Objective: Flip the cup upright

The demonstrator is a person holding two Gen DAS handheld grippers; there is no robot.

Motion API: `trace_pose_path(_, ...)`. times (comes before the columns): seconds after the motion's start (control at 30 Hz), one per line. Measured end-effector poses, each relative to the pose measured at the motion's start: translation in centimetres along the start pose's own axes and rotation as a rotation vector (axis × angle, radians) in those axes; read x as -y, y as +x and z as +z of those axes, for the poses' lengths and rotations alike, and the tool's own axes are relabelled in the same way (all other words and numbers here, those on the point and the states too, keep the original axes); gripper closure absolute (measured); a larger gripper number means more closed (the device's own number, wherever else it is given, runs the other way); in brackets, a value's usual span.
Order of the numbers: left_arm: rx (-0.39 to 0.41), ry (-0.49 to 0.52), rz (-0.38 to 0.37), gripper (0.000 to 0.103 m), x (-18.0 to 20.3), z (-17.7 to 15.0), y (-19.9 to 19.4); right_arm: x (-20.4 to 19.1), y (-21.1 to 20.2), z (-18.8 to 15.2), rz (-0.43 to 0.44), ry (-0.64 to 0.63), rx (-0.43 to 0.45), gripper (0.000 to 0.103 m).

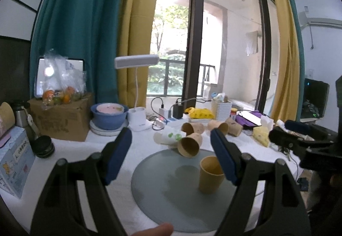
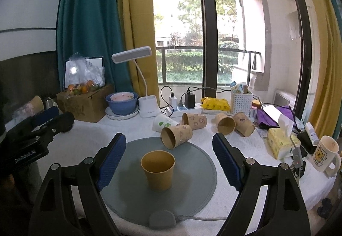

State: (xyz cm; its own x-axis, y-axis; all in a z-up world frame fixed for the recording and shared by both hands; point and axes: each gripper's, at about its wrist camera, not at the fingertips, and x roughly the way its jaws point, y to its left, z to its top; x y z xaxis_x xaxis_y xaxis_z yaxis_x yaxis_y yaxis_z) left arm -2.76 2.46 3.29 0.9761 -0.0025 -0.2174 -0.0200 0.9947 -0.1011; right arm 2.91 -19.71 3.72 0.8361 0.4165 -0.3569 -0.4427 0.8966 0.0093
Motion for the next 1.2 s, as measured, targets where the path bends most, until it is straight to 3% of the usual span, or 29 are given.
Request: trace_pose_path(1.2, 0.016, 0.019, 0.0, 0.026, 0.29, -0.34, -0.52, -0.74, 0.38, -0.42, 0.016, -0.003, -0.01, 0.018)
